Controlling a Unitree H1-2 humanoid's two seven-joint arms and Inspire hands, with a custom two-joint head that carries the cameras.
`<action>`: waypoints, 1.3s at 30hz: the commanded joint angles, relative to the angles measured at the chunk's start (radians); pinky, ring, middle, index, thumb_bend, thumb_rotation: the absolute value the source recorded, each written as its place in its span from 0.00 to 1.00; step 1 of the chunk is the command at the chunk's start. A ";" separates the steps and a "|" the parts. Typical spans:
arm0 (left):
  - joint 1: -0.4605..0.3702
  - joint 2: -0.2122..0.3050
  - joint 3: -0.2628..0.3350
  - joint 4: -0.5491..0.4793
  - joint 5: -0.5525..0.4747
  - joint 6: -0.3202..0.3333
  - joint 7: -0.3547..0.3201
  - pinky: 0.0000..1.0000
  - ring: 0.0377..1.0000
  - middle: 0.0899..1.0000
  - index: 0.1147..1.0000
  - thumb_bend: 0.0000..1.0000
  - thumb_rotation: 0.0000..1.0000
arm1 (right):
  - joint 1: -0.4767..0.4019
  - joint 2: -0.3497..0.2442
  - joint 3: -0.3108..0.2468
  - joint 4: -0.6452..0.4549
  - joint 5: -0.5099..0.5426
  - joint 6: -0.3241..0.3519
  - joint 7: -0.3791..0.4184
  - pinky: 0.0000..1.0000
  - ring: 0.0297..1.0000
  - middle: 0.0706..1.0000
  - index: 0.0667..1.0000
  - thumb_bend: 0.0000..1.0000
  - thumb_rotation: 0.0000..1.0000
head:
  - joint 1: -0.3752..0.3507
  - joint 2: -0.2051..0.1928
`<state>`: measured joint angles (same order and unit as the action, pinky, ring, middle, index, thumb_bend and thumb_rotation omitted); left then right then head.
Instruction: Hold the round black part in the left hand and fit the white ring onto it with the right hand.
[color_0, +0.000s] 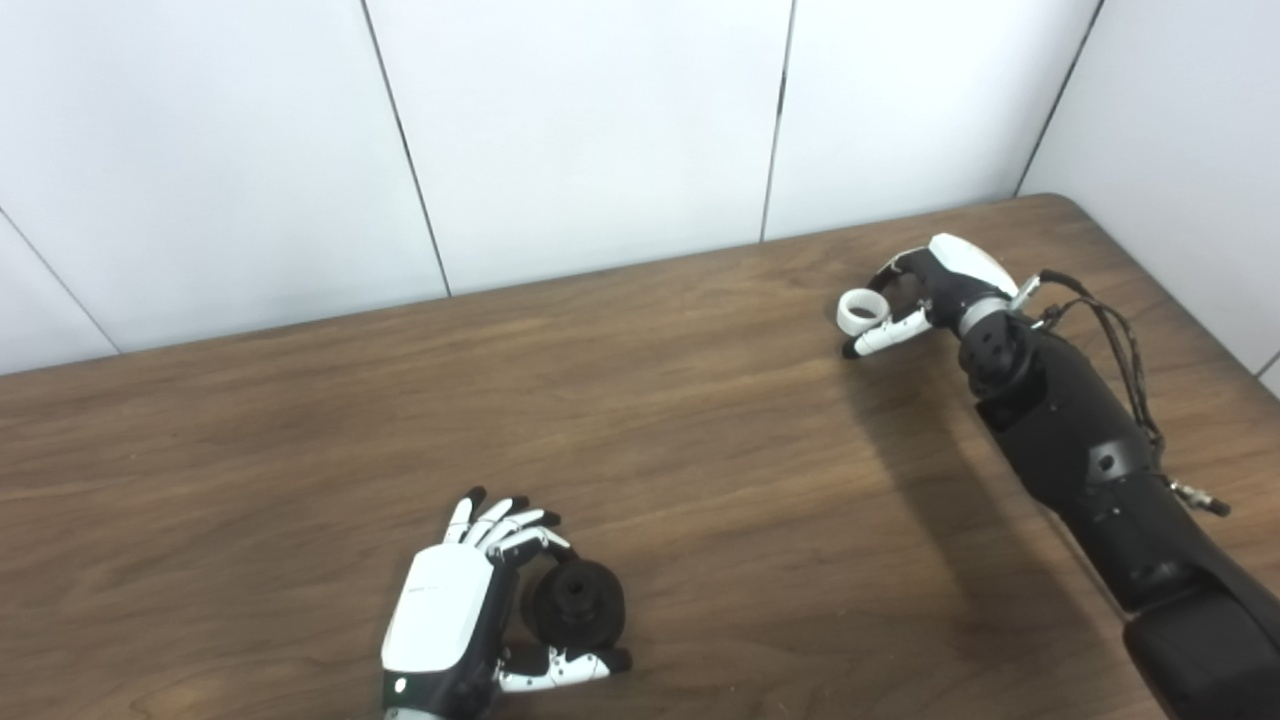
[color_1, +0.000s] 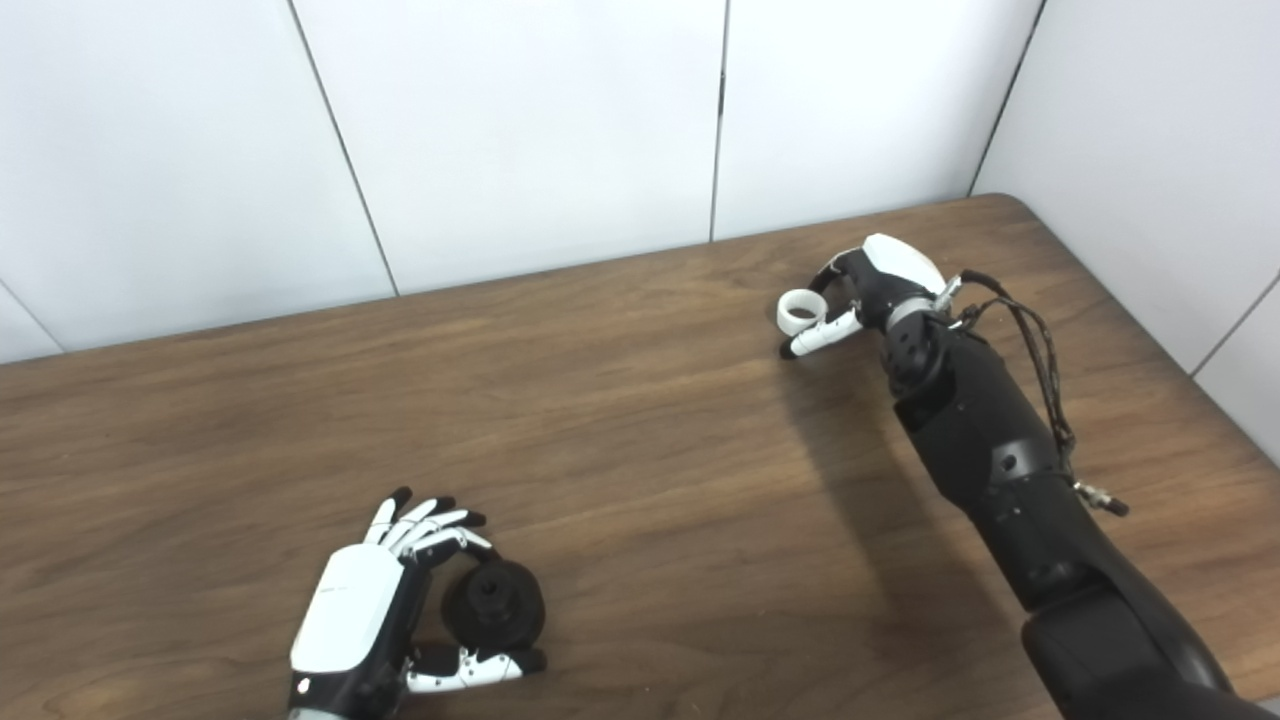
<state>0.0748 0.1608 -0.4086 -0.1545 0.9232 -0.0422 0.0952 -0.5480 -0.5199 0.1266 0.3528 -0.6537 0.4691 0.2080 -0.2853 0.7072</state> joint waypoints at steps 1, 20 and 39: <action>0.019 0.012 0.003 -0.001 0.005 0.004 -0.007 1.00 0.88 0.76 0.42 0.52 0.05 | -0.044 -0.025 -0.010 -0.035 -0.002 -0.001 -0.015 0.99 0.98 0.92 0.48 0.58 0.18 | 0.001 0.001; 0.022 0.002 -0.005 -0.001 0.018 0.003 -0.004 1.00 0.88 0.76 0.42 0.52 0.05 | -0.008 -0.011 -0.020 -0.047 0.042 -0.025 -0.115 1.00 0.97 0.83 0.45 0.52 0.13 | 0.012 -0.002; 0.024 -0.029 -0.023 -0.005 0.050 0.025 -0.009 1.00 0.88 0.76 0.42 0.52 0.05 | 0.078 0.009 0.040 -0.480 -0.025 0.001 0.153 1.00 0.97 0.84 0.45 0.52 0.14 | 0.116 0.024</action>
<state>0.0857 0.1347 -0.4198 -0.1604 0.9517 -0.0247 0.0950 -0.4427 -0.5112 0.1769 -0.0729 -0.6537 0.4687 0.3319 -0.1688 0.7301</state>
